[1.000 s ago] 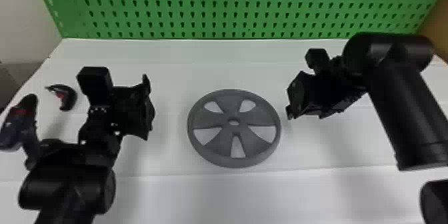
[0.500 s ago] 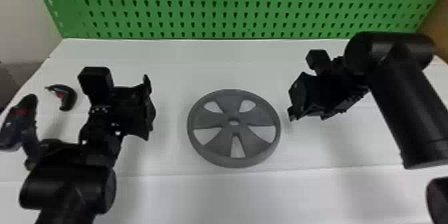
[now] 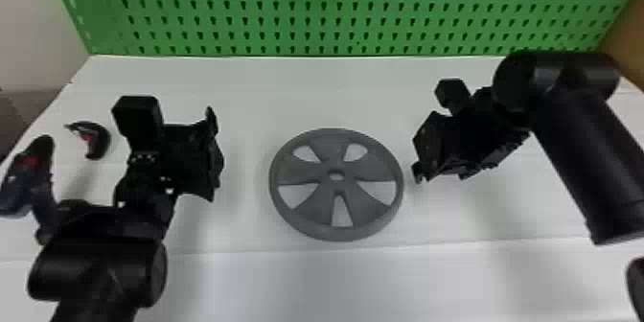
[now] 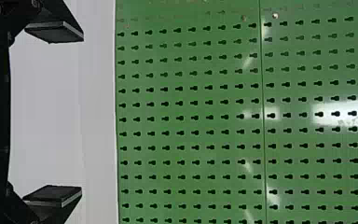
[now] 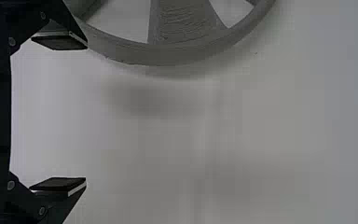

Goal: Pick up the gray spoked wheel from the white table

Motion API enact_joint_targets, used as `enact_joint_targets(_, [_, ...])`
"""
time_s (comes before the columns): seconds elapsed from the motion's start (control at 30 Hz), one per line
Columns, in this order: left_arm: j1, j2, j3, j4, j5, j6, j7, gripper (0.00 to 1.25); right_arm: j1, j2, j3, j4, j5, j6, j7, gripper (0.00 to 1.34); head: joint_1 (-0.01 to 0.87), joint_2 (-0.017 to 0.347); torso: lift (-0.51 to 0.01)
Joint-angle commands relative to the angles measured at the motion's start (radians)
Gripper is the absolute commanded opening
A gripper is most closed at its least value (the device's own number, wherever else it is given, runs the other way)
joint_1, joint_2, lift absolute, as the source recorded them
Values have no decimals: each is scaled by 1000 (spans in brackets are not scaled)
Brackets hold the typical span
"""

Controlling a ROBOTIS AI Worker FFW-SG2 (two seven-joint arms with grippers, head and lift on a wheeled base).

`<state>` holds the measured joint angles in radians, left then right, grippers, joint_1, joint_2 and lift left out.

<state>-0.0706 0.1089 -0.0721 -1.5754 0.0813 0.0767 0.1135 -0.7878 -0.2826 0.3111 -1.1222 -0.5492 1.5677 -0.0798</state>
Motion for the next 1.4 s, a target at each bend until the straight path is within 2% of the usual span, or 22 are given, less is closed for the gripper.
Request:
enact_joint_targets(0.0, [0,0,1,0,0,0,0,1121,-5,-30,74,1,-84,4,0,1086,765,2,-95])
enact_joint_targets(0.1, [0,0,1,0,0,0,0,1120,-10,-49,121,-2,-149,4,0,1086,764,2,-95])
enact_joint_targets(0.23, [0,0,1,0,0,0,0,1120,-22,-61,183,-8,-199,4,0,1086,765,2,-95])
enact_joint_targets(0.7, [2,0,1,0,0,0,0,1120,-62,-113,330,-79,-324,4,0,1086,765,2,-95])
enact_joint_targets(0.93, [0,0,1,0,0,0,0,1120,-74,-121,376,-91,-383,4,0,1086,765,2,-95])
enact_joint_targets(1.37, [-1,0,0,0,0,0,0,1120,-73,-124,382,-105,-406,4,0,1086,765,2,-95])
